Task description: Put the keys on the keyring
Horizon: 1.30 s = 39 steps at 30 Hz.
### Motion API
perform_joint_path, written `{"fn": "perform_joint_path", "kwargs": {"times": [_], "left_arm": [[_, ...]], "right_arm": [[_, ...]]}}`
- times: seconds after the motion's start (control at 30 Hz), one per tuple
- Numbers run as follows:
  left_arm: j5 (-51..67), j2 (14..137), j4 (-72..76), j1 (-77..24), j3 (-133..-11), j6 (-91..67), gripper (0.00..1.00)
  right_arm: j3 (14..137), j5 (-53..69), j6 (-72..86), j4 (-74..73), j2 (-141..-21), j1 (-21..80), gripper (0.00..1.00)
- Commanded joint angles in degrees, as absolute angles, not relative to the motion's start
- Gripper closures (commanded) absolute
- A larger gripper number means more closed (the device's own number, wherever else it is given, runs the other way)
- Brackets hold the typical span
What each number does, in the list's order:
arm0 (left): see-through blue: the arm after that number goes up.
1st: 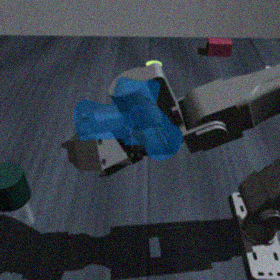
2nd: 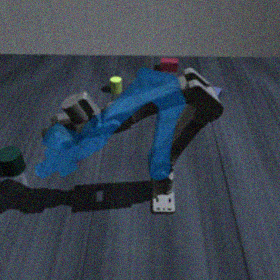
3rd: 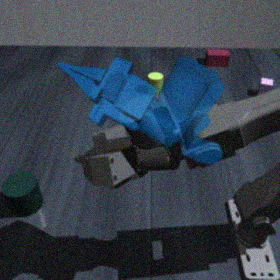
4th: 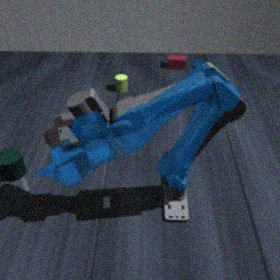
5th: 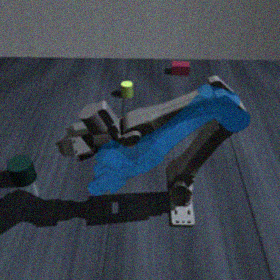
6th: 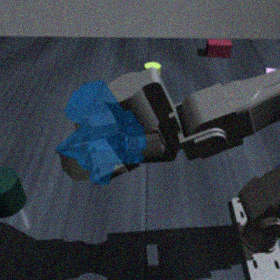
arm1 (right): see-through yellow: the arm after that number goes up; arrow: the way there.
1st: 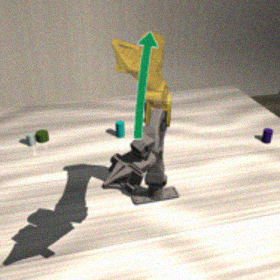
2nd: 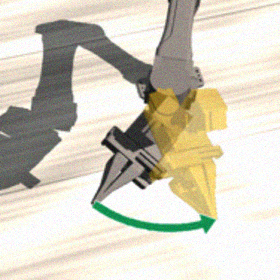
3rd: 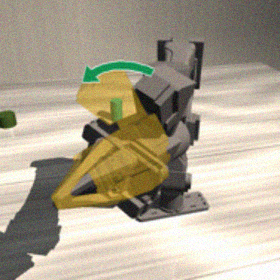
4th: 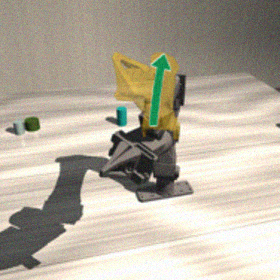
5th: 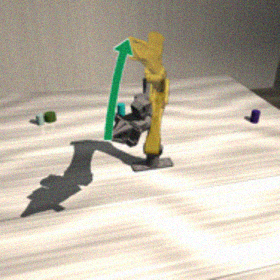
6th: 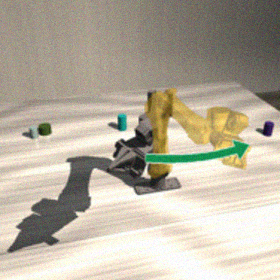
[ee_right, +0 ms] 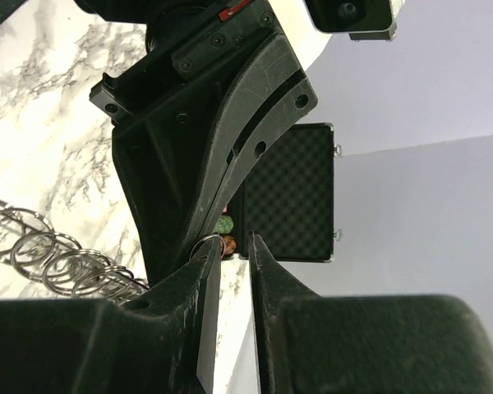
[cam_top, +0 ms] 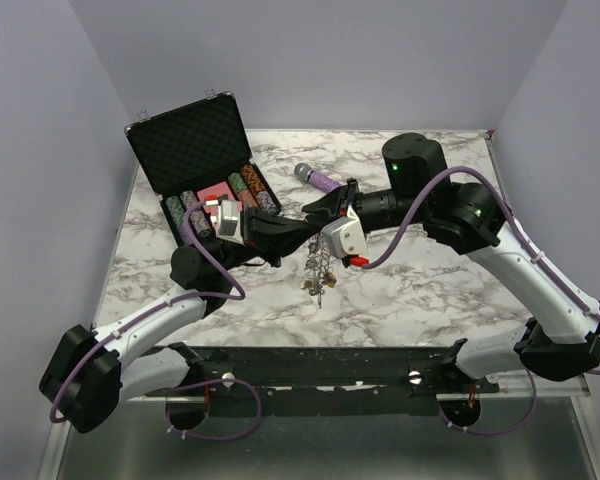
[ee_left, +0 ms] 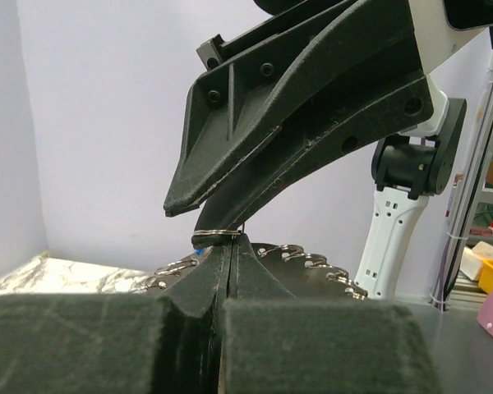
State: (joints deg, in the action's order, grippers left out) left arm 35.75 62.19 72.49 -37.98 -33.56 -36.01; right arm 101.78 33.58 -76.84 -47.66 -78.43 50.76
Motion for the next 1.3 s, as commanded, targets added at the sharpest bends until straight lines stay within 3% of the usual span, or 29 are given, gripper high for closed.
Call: {"fn": "perform_joint_path", "kwargs": {"times": [0.0, 1.27], "left_arm": [[39.11, 59.42, 91.49, -41.13, -32.96, -36.39, 1.00], [31.73, 53.09, 91.58, -41.05, -22.85, -38.41, 1.00]], "right_arm": [[101.16, 29.18, -77.96, -47.11, -81.39, 50.80, 0.73], [103.97, 26.37, -75.50, -51.77, -83.58, 50.80, 0.59]]}}
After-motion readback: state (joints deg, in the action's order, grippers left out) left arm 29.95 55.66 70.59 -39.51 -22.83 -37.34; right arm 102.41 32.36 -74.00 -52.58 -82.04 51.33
